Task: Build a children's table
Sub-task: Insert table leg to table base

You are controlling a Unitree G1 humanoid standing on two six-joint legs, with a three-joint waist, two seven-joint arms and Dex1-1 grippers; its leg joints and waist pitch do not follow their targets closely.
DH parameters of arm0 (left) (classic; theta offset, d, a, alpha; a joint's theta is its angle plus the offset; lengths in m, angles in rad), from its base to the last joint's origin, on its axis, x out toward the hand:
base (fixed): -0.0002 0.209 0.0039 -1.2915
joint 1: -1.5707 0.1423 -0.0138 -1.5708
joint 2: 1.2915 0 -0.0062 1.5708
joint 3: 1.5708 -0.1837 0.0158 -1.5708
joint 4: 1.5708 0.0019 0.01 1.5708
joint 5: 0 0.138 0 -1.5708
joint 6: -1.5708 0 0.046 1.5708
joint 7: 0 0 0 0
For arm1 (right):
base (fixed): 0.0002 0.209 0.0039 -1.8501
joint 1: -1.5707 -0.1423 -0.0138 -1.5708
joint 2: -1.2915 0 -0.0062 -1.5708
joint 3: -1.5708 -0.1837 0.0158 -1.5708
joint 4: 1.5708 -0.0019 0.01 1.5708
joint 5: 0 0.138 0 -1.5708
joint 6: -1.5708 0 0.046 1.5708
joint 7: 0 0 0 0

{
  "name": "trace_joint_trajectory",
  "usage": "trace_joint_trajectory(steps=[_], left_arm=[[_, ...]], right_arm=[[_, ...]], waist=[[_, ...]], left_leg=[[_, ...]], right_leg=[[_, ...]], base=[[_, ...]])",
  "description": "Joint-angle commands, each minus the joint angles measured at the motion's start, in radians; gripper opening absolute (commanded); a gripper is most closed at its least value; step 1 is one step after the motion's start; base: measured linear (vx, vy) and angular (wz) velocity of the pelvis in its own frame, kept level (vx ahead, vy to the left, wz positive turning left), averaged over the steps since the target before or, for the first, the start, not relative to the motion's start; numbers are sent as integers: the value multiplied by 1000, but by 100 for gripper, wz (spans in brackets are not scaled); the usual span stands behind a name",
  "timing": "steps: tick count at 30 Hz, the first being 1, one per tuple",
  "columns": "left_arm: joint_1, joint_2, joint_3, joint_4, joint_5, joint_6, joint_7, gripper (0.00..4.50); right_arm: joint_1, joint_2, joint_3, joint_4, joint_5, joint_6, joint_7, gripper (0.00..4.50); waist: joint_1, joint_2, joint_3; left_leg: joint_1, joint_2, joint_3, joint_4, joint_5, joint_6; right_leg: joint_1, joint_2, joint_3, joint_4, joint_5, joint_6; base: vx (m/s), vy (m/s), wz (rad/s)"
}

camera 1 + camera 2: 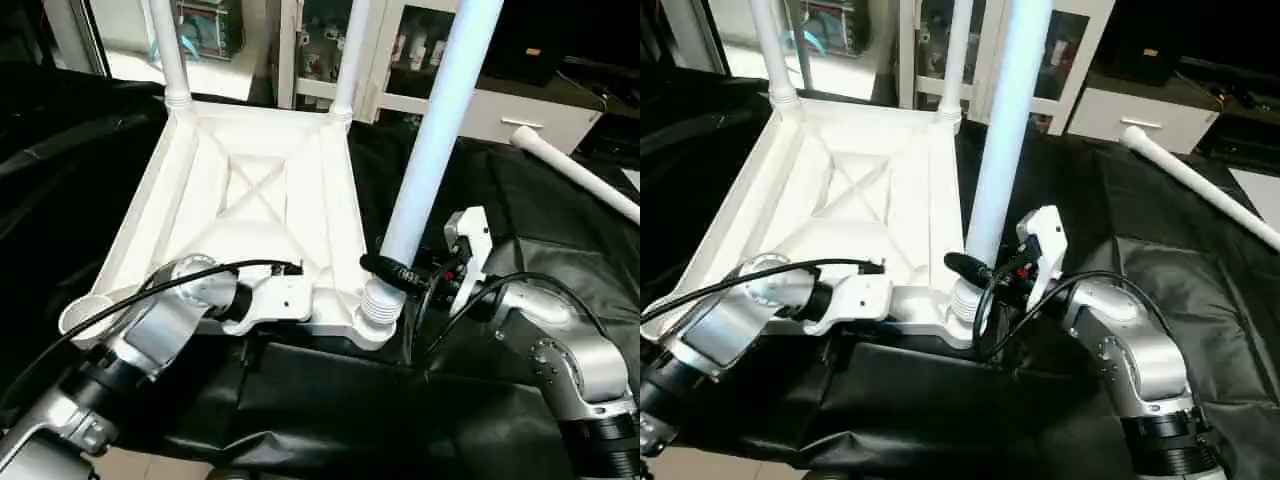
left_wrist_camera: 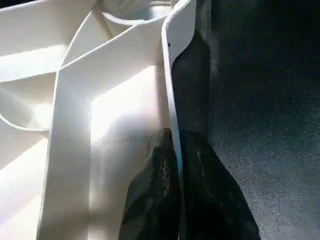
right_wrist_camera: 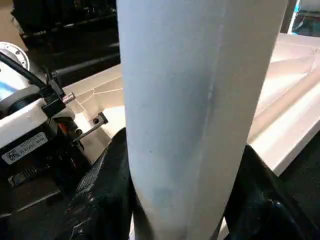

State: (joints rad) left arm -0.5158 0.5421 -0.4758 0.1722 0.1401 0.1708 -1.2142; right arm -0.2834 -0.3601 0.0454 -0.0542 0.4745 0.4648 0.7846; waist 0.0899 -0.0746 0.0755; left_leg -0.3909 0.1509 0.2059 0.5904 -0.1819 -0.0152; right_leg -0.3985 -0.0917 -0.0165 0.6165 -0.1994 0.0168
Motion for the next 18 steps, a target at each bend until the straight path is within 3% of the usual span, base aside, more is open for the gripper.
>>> trace_joint_trajectory(steps=[1,4,10,17,18], left_arm=[[37,-15,-23,-2,-54,-31,-19,3],[46,-14,-25,0,-63,-33,-29,3],[51,-30,-3,9,-76,-24,-43,3],[41,-75,30,26,-68,-2,34,0],[39,-80,34,21,-76,5,30,31]], right_arm=[[-6,-6,-28,-11,13,-7,4,182],[-10,-5,-29,-9,16,-4,6,182],[-13,-11,-16,-1,14,7,15,182],[-19,-10,-17,-2,17,14,16,182],[-19,-10,-16,-2,16,14,16,182]], waist=[[0,2,-54],[-1,6,-55],[-1,3,-58],[1,3,-53],[1,3,-53]], left_leg=[[37,80,-37,-87,-247,-35],[37,80,-36,-87,-229,-25],[36,79,-33,-84,-203,-8],[40,81,-31,-86,-233,-12],[40,81,-32,-85,-239,-14]], right_leg=[[17,-64,31,-71,-187,-195],[17,-63,31,-69,-178,-196],[17,-61,30,-67,-156,-202],[12,-63,32,-74,-205,-196],[13,-64,32,-75,-214,-195]], base=[[0,0,0],[0,0,0],[0,0,0],[0,0,0],[0,0,0]])
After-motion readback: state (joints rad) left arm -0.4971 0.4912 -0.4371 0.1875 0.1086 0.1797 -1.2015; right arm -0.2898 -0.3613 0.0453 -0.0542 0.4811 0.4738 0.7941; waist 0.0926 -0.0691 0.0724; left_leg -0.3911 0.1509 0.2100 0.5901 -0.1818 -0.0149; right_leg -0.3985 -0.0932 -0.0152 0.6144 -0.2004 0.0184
